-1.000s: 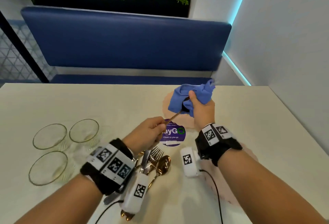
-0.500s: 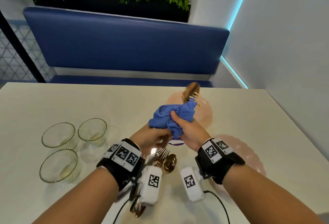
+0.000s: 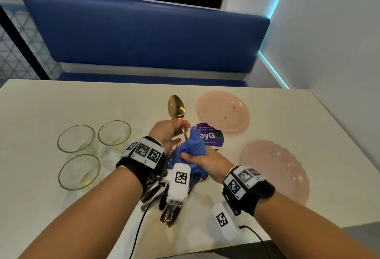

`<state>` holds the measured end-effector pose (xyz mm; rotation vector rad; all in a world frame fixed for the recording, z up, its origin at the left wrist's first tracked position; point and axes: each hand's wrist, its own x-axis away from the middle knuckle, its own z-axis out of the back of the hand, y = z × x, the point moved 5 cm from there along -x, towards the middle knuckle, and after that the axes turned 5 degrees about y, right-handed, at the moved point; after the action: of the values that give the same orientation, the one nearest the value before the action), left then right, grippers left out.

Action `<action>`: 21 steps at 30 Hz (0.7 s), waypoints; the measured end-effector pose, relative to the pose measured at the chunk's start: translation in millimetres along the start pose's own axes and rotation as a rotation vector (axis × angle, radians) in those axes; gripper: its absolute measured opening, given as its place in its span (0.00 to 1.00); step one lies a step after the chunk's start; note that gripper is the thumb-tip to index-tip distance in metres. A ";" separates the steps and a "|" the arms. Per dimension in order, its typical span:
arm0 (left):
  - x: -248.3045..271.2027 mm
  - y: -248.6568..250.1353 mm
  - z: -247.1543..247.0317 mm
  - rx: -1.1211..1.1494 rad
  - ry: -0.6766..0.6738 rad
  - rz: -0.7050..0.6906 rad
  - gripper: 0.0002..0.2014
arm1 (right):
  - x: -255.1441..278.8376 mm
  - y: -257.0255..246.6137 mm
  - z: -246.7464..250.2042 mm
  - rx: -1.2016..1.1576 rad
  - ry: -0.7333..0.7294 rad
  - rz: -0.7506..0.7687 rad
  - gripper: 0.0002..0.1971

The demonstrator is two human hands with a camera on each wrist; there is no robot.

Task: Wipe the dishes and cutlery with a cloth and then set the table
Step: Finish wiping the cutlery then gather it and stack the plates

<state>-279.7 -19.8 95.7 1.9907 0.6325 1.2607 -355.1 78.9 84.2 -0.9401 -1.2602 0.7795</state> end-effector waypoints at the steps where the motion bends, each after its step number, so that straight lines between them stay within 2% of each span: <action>1: -0.5 4.5 6.0 0.036 0.055 -0.030 0.13 | 3.7 5.3 0.2 -0.002 -0.007 -0.022 0.17; 3: -4.9 14.9 25.7 0.139 0.167 -0.070 0.15 | 8.1 19.4 9.4 -0.035 -0.020 -0.072 0.07; 6: -8.7 27.4 60.2 0.131 0.215 -0.101 0.13 | 17.0 25.8 41.5 -0.098 0.052 -0.113 0.08; 8: -3.8 20.0 65.9 -0.046 0.159 -0.076 0.10 | 22.3 22.6 64.9 -0.250 0.121 -0.120 0.13; 11: -0.9 -17.0 53.2 -0.395 0.120 -0.041 0.06 | 27.0 5.1 90.9 -0.488 0.167 -0.003 0.36; 13: -7.0 -40.8 43.3 -0.721 0.157 -0.089 0.04 | 29.2 -9.9 103.9 -0.613 0.198 0.070 0.45; 15: -11.5 -51.9 34.7 -0.996 0.215 -0.175 0.07 | 30.7 -22.0 119.1 -0.752 0.188 0.135 0.45; 16: -13.1 -56.0 31.9 -1.057 0.236 -0.190 0.10 | 31.5 -27.5 125.9 -0.855 0.148 0.167 0.44; 19: -16.9 -61.0 25.1 -1.139 0.265 -0.198 0.13 | 30.1 -24.7 157.1 -0.985 0.100 0.137 0.42; 21: -20.9 -61.3 23.7 -1.212 0.271 -0.190 0.13 | 29.5 -23.5 175.5 -0.976 0.092 0.165 0.33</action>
<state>-269.1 -1.9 30.0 0.7543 0.0737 1.3179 -524.2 121.4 126.8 -1.8503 -1.5024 0.1904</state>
